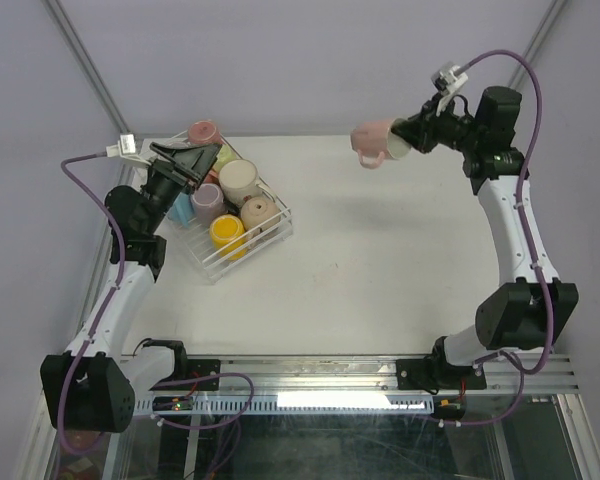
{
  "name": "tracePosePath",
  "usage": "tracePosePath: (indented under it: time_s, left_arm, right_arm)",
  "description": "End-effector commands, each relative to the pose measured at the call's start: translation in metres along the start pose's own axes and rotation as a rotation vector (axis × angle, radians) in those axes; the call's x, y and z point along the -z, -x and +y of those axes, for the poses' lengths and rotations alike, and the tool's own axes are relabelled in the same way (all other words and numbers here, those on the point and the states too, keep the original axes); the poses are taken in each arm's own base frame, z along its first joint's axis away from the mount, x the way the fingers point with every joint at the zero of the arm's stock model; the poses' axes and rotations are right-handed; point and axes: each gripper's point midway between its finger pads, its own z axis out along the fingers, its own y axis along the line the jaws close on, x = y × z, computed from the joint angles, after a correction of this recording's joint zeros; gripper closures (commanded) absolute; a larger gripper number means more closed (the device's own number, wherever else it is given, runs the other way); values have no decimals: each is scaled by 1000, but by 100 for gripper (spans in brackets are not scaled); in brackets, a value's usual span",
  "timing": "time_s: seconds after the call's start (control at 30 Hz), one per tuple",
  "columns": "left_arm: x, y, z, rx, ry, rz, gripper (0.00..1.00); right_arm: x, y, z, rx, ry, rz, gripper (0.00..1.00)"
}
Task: Load the cups into the dish rack
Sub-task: Pick up the cup at the center of the board.
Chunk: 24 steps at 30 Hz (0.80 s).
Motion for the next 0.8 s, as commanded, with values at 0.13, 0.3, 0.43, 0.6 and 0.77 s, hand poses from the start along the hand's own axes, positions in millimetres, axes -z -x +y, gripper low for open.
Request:
tracePosePath:
  time_s: [0.13, 0.3, 0.43, 0.6, 0.77]
  left_arm:
    - [-11, -11, -87, -14, -291, 45, 4]
    - [-17, -26, -108, -27, -359, 77, 4]
    - [-20, -34, -125, -17, -429, 99, 4]
    - [-24, -42, -142, -11, -498, 123, 4]
    - [-28, -50, -153, -7, -542, 139, 4]
  right_arm:
    - [-15, 176, 48, 287, 165, -466, 100]
    - [-14, 208, 64, 355, 202, -551, 100]
    - [-14, 223, 74, 391, 223, -592, 100]
    - [-14, 235, 87, 438, 256, -630, 100]
    - [-16, 244, 97, 480, 281, -659, 100]
